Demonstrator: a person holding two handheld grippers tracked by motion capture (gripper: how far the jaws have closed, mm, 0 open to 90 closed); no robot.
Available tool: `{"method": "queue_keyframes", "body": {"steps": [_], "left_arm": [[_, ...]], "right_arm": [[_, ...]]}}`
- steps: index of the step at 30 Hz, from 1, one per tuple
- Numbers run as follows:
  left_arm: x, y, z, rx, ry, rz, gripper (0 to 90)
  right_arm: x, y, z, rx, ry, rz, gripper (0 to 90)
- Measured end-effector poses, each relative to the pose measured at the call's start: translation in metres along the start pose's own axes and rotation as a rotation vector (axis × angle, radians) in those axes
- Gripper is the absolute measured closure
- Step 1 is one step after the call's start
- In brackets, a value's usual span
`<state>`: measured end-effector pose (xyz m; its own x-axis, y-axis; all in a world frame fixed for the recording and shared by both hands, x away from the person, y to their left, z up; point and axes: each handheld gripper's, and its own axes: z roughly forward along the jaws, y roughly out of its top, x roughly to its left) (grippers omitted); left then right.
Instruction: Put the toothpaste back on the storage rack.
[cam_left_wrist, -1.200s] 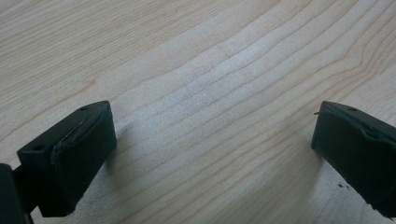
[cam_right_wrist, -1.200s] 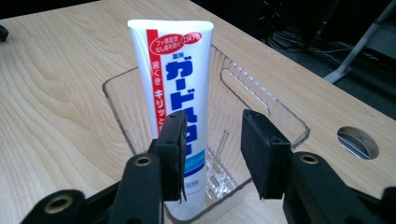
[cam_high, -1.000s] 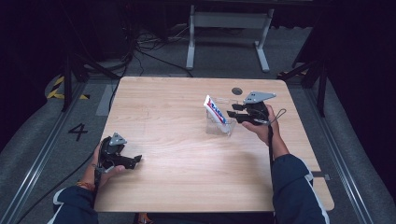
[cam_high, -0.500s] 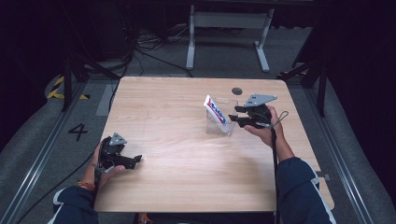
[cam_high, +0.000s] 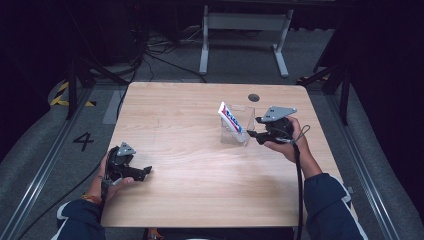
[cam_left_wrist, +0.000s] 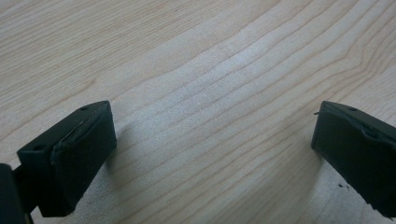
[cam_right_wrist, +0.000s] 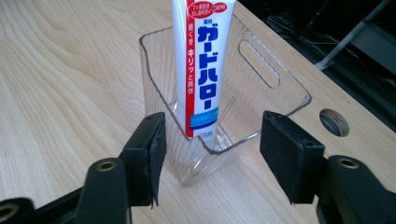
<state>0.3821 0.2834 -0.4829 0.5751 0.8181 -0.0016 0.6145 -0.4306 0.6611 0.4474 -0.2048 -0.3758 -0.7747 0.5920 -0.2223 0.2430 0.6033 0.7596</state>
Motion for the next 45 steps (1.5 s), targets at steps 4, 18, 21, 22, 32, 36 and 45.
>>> {"method": "queue_keyframes", "body": {"steps": [4, 18, 21, 22, 32, 36, 45], "left_arm": [[0.000, 0.000, 0.000, 0.001, -0.003, -0.003, 0.4], [0.000, 0.000, 0.000, 0.001, 0.002, -0.001, 0.4], [0.000, 0.000, 0.000, 0.001, 0.003, -0.002, 0.4], [0.000, 0.000, 0.000, 0.001, 0.003, -0.002, 0.4], [0.000, 0.000, 0.000, 0.001, 0.003, -0.003, 0.4], [0.000, 0.000, 0.000, 0.001, 0.003, -0.004, 0.4], [-0.001, 0.000, 0.000, 0.001, 0.007, -0.016, 0.4]], "right_arm": [[0.003, -0.002, -0.004, 0.018, -0.001, -0.020, 36.9], [0.014, -0.018, -0.017, 0.051, -0.027, -0.067, 30.0], [0.015, -0.024, -0.019, 0.059, -0.039, -0.067, 29.6], [0.016, -0.025, -0.019, 0.061, -0.040, -0.064, 29.4], [0.021, -0.044, -0.023, 0.088, -0.063, -0.066, 26.7], [0.022, -0.053, -0.024, 0.095, -0.068, -0.058, 26.4], [0.024, -0.078, -0.031, 0.113, -0.121, -0.017, 24.4]]}}
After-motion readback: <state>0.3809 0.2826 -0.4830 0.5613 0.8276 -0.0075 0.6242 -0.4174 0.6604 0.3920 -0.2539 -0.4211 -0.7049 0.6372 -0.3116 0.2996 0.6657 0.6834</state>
